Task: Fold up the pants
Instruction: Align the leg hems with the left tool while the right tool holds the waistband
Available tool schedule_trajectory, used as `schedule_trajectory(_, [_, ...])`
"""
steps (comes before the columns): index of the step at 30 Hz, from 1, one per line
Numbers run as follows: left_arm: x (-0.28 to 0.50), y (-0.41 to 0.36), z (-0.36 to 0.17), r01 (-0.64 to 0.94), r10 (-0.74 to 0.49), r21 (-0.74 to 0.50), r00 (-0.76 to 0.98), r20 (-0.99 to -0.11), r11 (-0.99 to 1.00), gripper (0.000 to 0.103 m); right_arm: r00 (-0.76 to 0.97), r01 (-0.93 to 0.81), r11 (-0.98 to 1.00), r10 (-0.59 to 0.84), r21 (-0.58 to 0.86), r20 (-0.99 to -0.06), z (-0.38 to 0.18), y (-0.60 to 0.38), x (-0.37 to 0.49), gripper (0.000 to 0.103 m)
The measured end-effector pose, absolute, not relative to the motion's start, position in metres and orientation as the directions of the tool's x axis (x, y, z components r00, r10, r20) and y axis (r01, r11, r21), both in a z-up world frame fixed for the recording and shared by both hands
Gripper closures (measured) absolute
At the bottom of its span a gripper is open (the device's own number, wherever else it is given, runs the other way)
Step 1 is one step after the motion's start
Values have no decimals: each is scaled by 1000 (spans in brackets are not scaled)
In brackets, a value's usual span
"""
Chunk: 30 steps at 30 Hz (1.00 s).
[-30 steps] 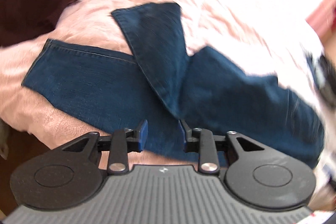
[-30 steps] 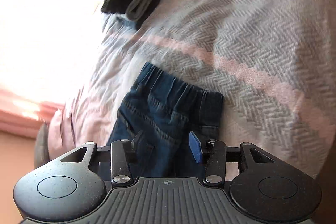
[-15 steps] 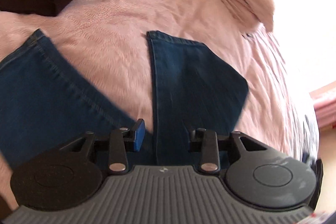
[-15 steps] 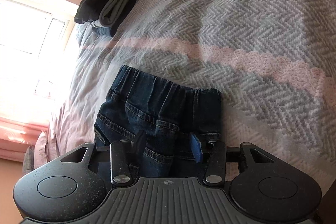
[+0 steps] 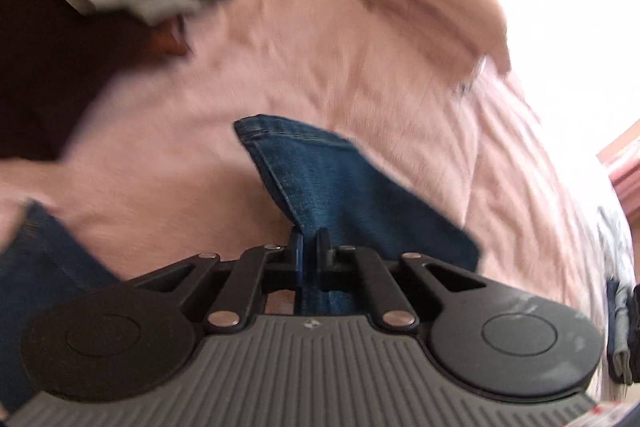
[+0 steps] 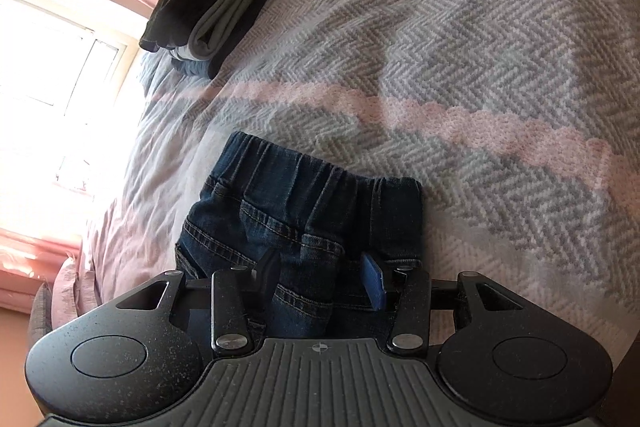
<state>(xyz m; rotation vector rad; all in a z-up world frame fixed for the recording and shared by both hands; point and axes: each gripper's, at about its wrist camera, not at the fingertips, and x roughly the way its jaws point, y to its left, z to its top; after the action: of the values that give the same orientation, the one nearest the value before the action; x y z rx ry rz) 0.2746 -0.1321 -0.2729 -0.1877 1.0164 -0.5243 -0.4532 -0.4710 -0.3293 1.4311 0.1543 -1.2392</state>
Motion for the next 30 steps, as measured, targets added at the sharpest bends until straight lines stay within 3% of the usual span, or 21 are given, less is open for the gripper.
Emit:
schedule_trajectory(4, [236,-44,-226,250,-436,-357,549,-713,900,101,469,687,-279,-534,671,-703,-321,-475,-465,61])
schedule_trajectory(10, [200,8,-303,74,-298,-296,434,-850,952,101,512,684,-260,-495,682,-702,-326,-473,-478,61])
schedule_trajectory(15, [191,15,-327,-36,-317,-374,463,-828,927,100,555,670,-227,-479,707,-680,-331,-477,-483,61])
schedule_trajectory(20, [200,12,-322,4,-302,-336,451,-840,942,99,579,678,-203,-445,707,-683,-344,-484,-471,61])
schedule_trajectory(22, [203,7,-318,26,-292,-314,449,-844,949,100,547,720,-176,-451,671,-705,-338,-489,-465,90])
schedule_trajectory(30, [205,8,-277,202,-344,-279,520,-782,939,101,620,677,-116,-441,727,-648,-268,-492,-489,94])
